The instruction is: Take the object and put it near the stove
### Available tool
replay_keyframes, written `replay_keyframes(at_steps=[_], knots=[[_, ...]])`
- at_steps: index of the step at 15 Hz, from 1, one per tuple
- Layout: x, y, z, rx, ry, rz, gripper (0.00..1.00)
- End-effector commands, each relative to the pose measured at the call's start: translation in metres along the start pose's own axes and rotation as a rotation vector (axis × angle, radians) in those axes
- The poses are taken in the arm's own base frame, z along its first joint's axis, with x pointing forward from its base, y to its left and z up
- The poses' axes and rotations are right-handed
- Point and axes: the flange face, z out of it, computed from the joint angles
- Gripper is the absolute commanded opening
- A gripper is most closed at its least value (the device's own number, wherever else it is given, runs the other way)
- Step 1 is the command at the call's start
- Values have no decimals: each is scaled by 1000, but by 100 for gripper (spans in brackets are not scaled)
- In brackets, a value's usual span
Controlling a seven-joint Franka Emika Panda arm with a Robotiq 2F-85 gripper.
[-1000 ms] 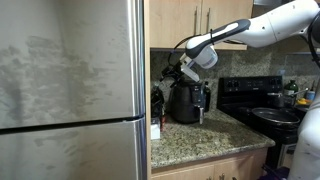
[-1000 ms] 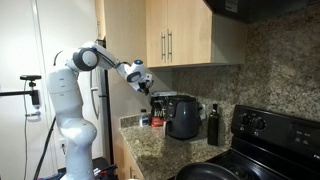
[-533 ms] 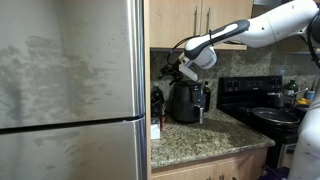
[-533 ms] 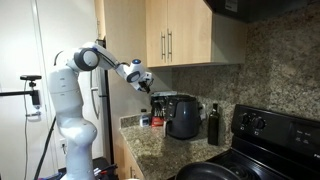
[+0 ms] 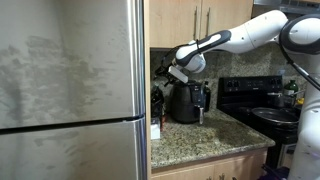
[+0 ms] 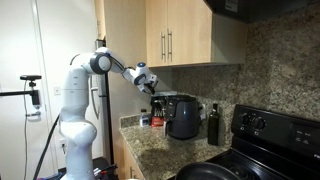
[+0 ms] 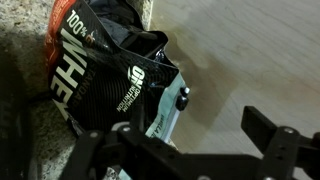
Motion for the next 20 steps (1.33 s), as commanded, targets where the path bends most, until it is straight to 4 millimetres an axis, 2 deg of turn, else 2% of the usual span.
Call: replay_keyframes(at_steps=[1, 5, 15, 20], knots=[[0, 0, 3, -4, -2, 7, 100], [-1, 4, 0, -37, 13, 21, 100], [-3, 1, 1, -73, 12, 145, 100], [1, 0, 2, -60, 21, 120, 100]])
